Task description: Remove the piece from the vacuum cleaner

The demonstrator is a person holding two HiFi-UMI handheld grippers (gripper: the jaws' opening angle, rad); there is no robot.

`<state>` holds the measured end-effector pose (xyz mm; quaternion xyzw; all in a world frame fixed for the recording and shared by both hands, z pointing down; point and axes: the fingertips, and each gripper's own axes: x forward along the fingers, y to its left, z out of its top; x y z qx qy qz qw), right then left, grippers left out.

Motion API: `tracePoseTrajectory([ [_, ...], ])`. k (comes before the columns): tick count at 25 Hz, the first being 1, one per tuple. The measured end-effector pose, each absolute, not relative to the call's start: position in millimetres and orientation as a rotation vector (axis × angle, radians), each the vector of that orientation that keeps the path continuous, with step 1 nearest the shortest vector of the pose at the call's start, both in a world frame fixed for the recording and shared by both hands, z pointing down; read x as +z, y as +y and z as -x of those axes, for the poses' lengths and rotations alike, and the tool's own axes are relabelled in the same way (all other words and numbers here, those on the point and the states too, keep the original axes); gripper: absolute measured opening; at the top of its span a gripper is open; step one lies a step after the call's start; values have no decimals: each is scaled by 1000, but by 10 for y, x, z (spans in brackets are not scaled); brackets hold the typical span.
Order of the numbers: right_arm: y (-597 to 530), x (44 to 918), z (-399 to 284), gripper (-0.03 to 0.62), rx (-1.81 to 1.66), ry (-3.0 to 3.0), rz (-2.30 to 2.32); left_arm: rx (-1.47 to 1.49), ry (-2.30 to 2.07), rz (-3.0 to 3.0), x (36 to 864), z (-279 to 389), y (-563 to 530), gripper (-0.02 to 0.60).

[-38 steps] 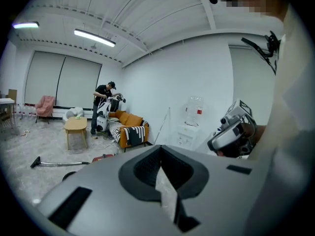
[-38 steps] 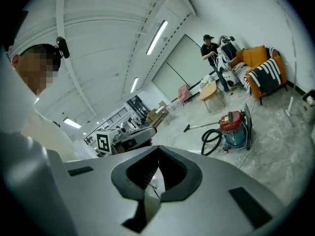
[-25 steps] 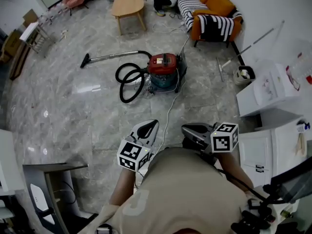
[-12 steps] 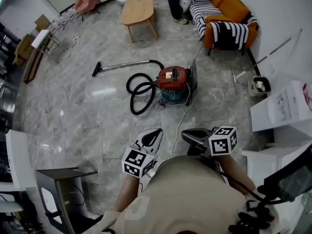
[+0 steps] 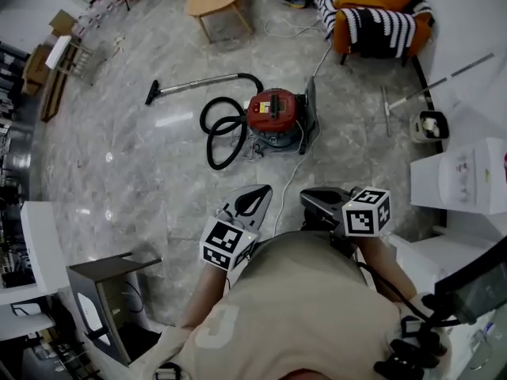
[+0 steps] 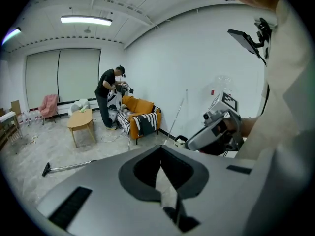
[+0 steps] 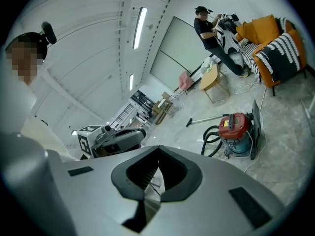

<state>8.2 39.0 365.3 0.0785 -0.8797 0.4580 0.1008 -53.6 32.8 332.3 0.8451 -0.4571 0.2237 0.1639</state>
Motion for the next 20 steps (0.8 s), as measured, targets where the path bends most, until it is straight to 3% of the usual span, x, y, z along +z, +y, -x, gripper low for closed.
tracePoseTrajectory([
  [8,-69,3745,-190,2,1369,-2582,-206,674,-1313,-2378,3376,429,-81,3],
  [20,-393,3789,-65,2,1296,-2570,-308,687,-1298,-2366,3544,814,-380,3],
])
